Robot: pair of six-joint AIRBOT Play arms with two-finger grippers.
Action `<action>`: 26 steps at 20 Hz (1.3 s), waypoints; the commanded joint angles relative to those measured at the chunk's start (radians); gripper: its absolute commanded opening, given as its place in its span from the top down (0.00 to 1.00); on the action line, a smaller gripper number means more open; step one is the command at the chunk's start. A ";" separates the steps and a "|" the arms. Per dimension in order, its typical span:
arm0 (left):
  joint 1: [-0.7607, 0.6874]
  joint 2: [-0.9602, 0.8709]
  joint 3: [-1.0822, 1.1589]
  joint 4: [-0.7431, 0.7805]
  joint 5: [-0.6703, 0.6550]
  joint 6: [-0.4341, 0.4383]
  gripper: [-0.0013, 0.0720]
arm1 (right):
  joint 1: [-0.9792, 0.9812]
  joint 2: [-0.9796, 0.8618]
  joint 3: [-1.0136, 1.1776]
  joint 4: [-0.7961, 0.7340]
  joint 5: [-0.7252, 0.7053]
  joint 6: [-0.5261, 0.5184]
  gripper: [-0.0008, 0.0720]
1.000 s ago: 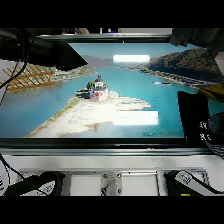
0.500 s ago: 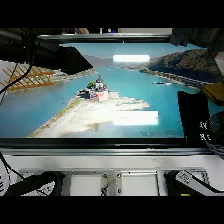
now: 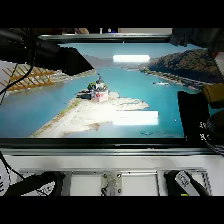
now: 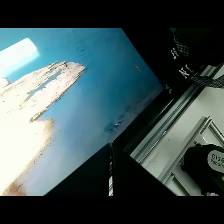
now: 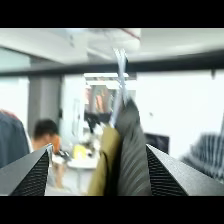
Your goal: Fold the clothes and pants, and hang the long-sleeved shirts on hangers.
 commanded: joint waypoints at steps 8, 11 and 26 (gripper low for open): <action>0.000 0.000 0.000 0.001 0.000 0.002 0.96 | 0.519 0.126 -0.003 0.053 -0.835 0.005 0.09; 0.000 0.000 0.000 0.008 0.000 0.009 0.96 | 0.754 0.041 -0.003 0.102 -1.170 0.019 0.09; 0.000 0.000 0.000 0.007 0.000 0.011 0.96 | 1.300 -0.278 -0.062 0.102 -1.325 0.102 0.96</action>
